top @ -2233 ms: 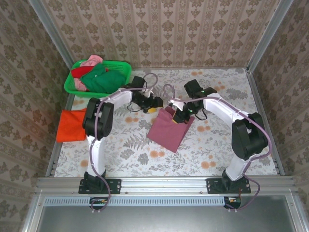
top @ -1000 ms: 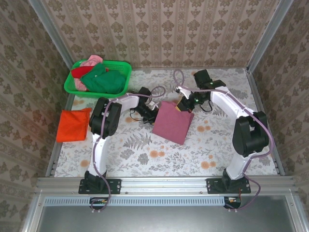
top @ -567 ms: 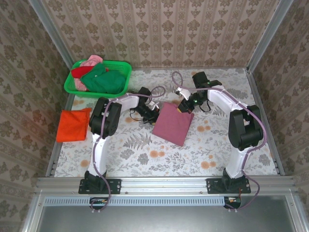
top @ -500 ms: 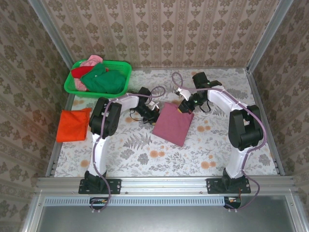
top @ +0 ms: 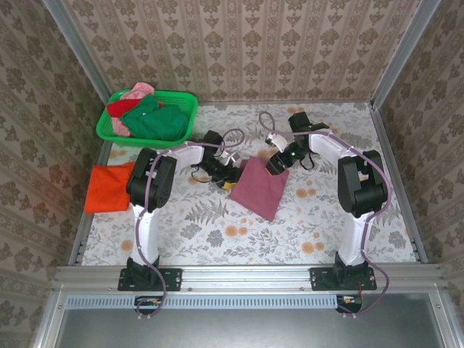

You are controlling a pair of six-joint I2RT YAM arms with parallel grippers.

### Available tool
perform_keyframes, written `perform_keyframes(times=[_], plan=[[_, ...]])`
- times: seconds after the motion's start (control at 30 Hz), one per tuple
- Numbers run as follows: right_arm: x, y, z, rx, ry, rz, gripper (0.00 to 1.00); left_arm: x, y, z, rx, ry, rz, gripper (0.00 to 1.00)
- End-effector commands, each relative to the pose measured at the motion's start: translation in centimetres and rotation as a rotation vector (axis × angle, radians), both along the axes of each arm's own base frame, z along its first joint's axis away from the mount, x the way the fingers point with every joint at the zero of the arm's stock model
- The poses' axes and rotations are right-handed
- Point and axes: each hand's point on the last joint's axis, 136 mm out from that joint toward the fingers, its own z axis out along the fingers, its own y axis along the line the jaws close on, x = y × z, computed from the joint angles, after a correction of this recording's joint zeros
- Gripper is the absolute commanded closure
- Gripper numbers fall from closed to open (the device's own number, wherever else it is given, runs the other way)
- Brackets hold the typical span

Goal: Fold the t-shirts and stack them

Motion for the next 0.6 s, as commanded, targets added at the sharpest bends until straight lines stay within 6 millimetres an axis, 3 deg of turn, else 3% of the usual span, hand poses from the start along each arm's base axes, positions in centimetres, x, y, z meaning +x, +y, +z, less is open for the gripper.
perform_keyframes(times=[0.0,0.13,0.23,0.3,0.4,0.5,0.57], plan=[[1.6,-0.4,3.3,0.042,-0.103,-0.095,0.25,0.0,2.4,-0.1,0.098,-0.032,0.038,0.46],[1.9,-1.4,5.3,0.106,-0.128,-0.243,0.21,0.3,3.1,1.7,0.095,-0.076,0.06,0.39],[1.2,-2.0,5.9,0.154,-0.094,-0.361,0.2,0.7,4.5,2.7,0.092,-0.096,0.111,0.41],[0.5,-2.2,5.9,0.178,-0.053,-0.428,0.2,0.8,5.1,3.3,0.072,-0.096,0.144,0.46],[-0.8,-3.1,4.8,0.185,0.055,-0.568,0.18,1.2,5.8,4.1,0.076,-0.146,0.176,0.45],[-2.3,-4.2,2.8,0.181,0.213,-0.739,0.19,2.6,5.6,5.6,0.089,-0.26,0.213,0.29],[-3.4,-4.2,1.5,0.194,0.313,-0.8,0.2,3.3,5.0,6.5,0.118,-0.332,0.212,0.07]])
